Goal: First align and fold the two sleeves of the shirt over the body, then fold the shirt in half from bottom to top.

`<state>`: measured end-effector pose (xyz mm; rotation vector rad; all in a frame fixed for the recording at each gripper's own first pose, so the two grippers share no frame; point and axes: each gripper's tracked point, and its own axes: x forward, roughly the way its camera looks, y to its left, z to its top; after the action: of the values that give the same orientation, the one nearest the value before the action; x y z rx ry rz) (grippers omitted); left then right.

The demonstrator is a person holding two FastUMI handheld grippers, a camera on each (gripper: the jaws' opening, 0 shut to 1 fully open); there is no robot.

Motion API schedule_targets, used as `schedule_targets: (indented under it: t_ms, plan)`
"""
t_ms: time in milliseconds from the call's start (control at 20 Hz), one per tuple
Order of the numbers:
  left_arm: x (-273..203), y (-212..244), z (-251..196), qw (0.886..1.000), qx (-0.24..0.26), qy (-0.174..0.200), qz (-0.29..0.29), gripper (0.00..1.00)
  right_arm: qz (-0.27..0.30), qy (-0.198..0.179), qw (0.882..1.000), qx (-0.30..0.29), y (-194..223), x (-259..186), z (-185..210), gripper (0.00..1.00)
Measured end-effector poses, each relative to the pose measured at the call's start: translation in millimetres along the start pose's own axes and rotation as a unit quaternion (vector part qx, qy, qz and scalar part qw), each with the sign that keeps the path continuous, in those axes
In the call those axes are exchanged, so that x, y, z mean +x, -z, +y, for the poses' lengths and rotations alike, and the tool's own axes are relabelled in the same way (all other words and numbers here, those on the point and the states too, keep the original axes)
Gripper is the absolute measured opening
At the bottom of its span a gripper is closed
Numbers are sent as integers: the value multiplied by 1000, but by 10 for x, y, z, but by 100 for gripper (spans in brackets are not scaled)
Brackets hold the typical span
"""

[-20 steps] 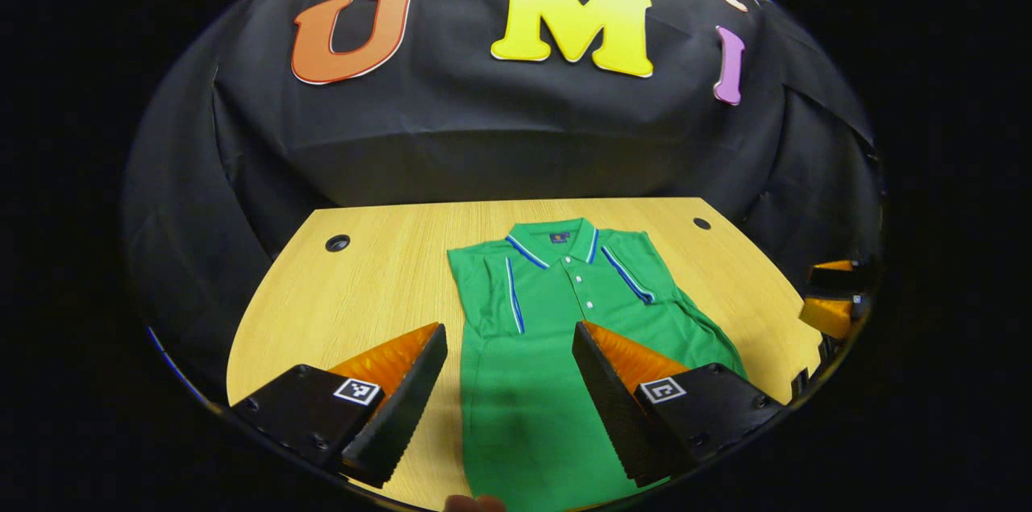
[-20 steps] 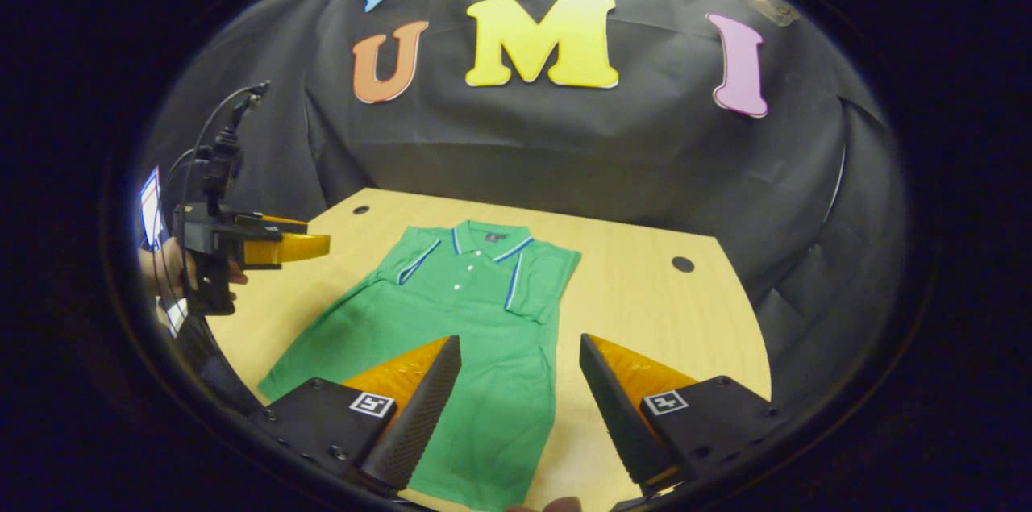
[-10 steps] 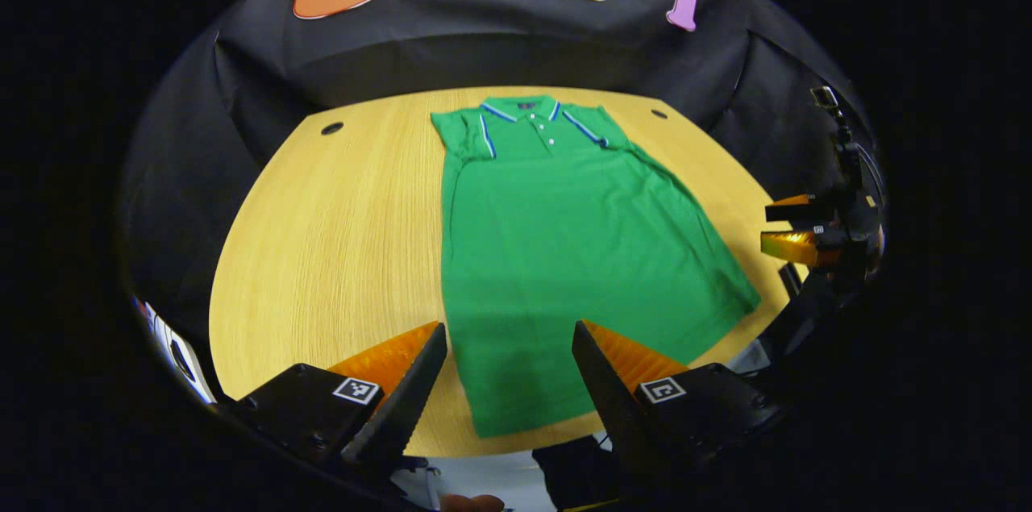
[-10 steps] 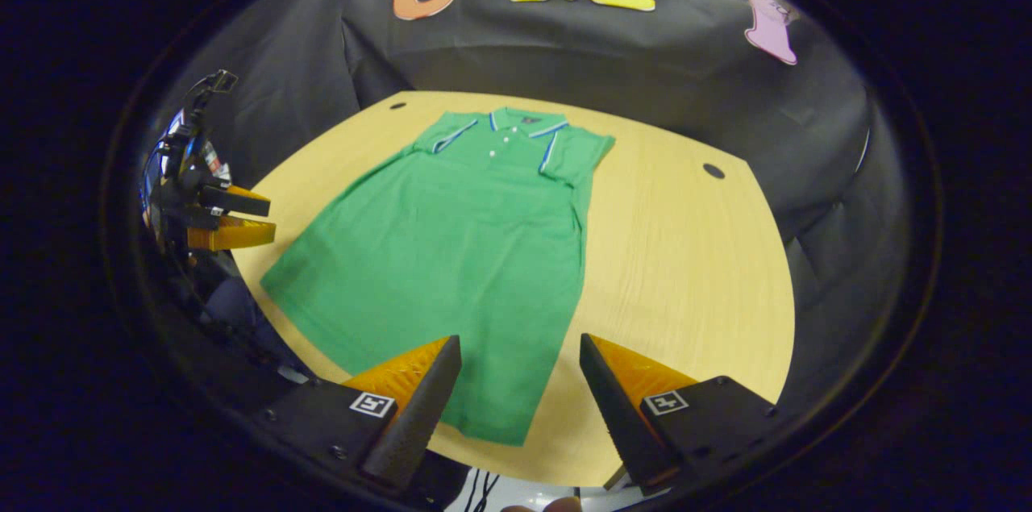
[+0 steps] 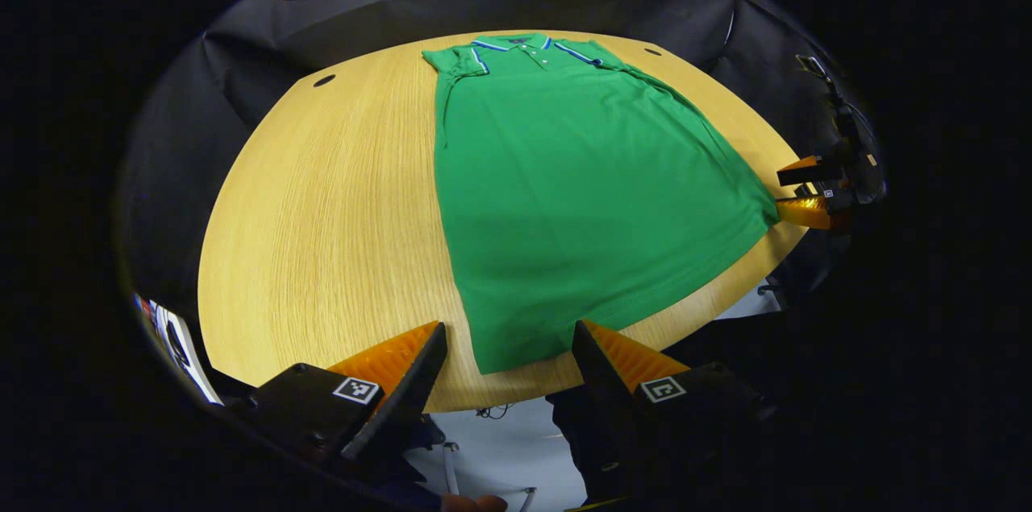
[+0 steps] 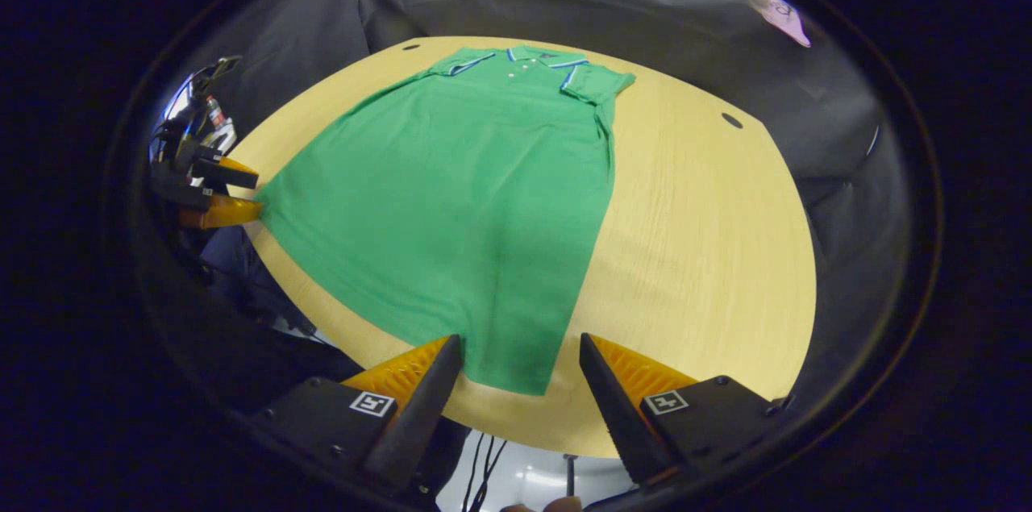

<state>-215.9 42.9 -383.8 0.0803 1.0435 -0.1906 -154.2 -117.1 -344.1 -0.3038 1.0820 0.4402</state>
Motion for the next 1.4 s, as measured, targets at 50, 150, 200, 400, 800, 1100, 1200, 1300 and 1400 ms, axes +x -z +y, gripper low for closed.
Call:
schedule_targets:
  t_ms: [50, 150, 200, 400, 800, 1100, 1200, 1300, 1400]
  plan:
    - [21, 34, 3, 1000, -2, -2, 5, 100, 2, 1, 1000, 3, 13, 36, -6, 94]
    - [47, 69, 18, 1000, 0, -5, 6, 100, 7, 2, 1000, 4, 45, 88, 0, 94]
    - [50, 90, 12, 1000, 2, -6, 10, 100, 10, -1, 1000, 3, 55, 105, 16, 94]
    - [67, 92, -2, 1000, -3, -11, 6, 100, 11, -15, 1000, 3, 52, 125, 67, 92]
    - [88, 23, -121, 1000, -6, -8, -9, 6, 17, -34, 999, -20, -33, 130, 134, 11]
    - [41, -145, -112, 996, -79, 40, 1, 4, 13, -64, 997, 50, -183, 89, 171, 3]
    - [-15, -230, -93, 996, -81, 43, -7, 3, 3, -71, 996, 58, -291, 48, 179, 3]
    - [-78, -385, -86, 996, -75, 48, -23, 4, -9, -75, 995, 63, -430, 7, 166, 3]
    - [-107, -587, -66, 996, -64, 48, -45, 3, -25, -77, 995, 67, -600, -26, 122, 3]
